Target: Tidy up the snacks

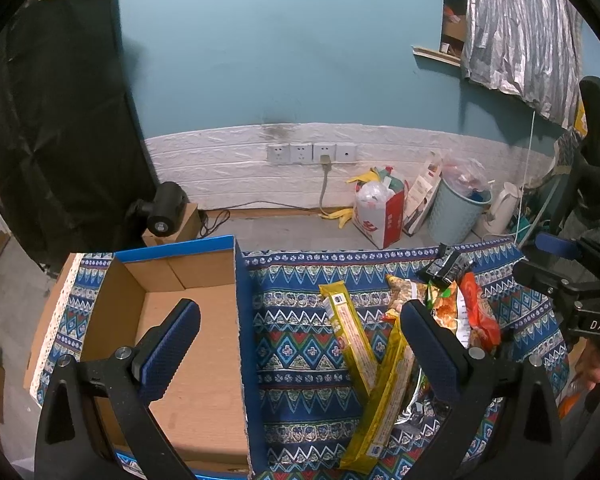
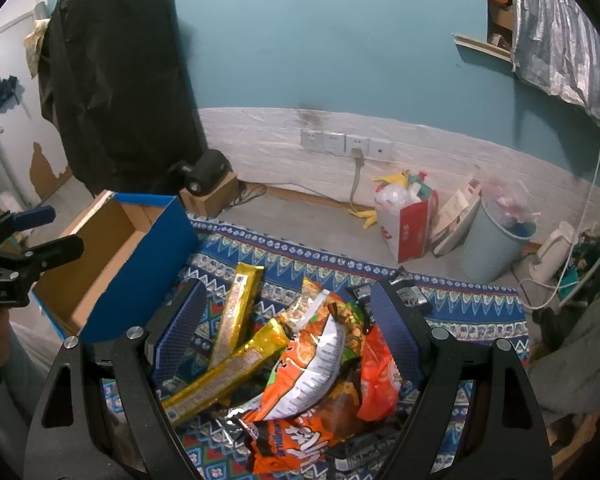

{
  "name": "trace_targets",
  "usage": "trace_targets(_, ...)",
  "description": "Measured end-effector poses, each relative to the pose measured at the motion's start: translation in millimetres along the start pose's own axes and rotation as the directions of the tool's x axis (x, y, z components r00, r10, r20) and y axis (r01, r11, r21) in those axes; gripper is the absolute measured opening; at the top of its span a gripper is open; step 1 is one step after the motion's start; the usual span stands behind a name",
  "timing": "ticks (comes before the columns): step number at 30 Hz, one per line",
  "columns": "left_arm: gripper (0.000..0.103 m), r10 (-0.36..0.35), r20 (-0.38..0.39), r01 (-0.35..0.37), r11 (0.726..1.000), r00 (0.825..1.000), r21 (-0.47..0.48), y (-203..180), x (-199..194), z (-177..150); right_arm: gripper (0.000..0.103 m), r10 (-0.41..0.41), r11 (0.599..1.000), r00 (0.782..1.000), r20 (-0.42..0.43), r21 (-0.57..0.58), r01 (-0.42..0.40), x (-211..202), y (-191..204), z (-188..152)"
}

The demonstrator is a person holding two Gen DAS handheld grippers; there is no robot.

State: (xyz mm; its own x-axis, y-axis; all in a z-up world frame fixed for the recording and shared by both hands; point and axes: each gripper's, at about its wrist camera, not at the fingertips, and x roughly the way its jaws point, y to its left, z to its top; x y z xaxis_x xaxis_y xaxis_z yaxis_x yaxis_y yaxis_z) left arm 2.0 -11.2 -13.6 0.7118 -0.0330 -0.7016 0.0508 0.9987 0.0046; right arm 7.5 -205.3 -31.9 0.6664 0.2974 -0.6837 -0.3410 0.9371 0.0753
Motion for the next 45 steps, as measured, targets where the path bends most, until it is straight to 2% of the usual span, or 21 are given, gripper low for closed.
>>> trace_targets(32,0.102,-0.018,0.010,0.018,1.000,1.000,0.023,-7,-1,-1,0.082,0.004,1.000,1.000,-0.004,-0.004,-0.004,-1,0,0)
trace_targets(45,0.102,-0.025,-0.011,0.026,0.999,1.000,0.037,-11,4,-3,0.082,0.007,1.000,1.000,-0.016,-0.003,-0.007,1,-1,-3)
